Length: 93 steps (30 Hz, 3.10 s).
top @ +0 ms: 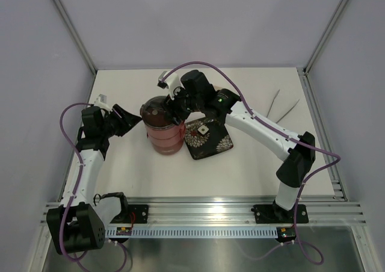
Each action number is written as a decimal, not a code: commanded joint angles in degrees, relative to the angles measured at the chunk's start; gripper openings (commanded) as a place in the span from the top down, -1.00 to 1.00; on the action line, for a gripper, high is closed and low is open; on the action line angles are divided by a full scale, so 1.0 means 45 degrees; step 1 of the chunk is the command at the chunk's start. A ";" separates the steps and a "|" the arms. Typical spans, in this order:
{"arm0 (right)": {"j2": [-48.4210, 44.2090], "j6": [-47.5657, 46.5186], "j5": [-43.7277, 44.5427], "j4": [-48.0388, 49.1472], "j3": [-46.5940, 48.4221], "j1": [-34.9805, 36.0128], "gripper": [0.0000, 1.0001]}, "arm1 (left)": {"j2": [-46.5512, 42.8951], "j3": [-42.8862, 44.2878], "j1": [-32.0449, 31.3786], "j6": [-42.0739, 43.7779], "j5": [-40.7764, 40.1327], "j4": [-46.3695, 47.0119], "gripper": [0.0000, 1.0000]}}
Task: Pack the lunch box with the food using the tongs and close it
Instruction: Adjust the fastener in the packing box.
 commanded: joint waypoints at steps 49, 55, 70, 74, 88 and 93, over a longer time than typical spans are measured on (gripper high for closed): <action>-0.0976 0.7610 -0.0470 -0.0459 -0.4221 -0.1877 1.00 | 0.9660 0.7390 -0.0809 -0.1382 0.1108 0.0748 0.72; -0.0858 0.7844 -0.0959 0.0947 -0.4748 -0.1877 1.00 | 0.9954 0.7331 -0.1004 -0.1401 0.1109 0.0788 0.74; 0.1307 0.8528 -0.2053 0.2024 -0.2798 -0.1877 1.00 | 0.8939 0.6687 -0.0262 -0.0913 0.0329 -0.0325 0.76; 0.2304 0.8023 -0.1859 0.1695 -0.1315 -0.1955 1.00 | 0.8295 0.6043 0.0128 -0.0893 -0.0043 -0.0559 0.76; 0.0865 0.8018 -0.2834 0.3408 -0.3689 -0.3049 0.18 | 0.7376 0.4988 0.0324 -0.0542 -0.0649 -0.1321 0.76; 0.0294 0.8196 -0.2776 0.4154 -0.5100 -0.2659 0.09 | 0.7259 0.4890 0.0363 -0.0366 -0.0649 -0.1556 0.76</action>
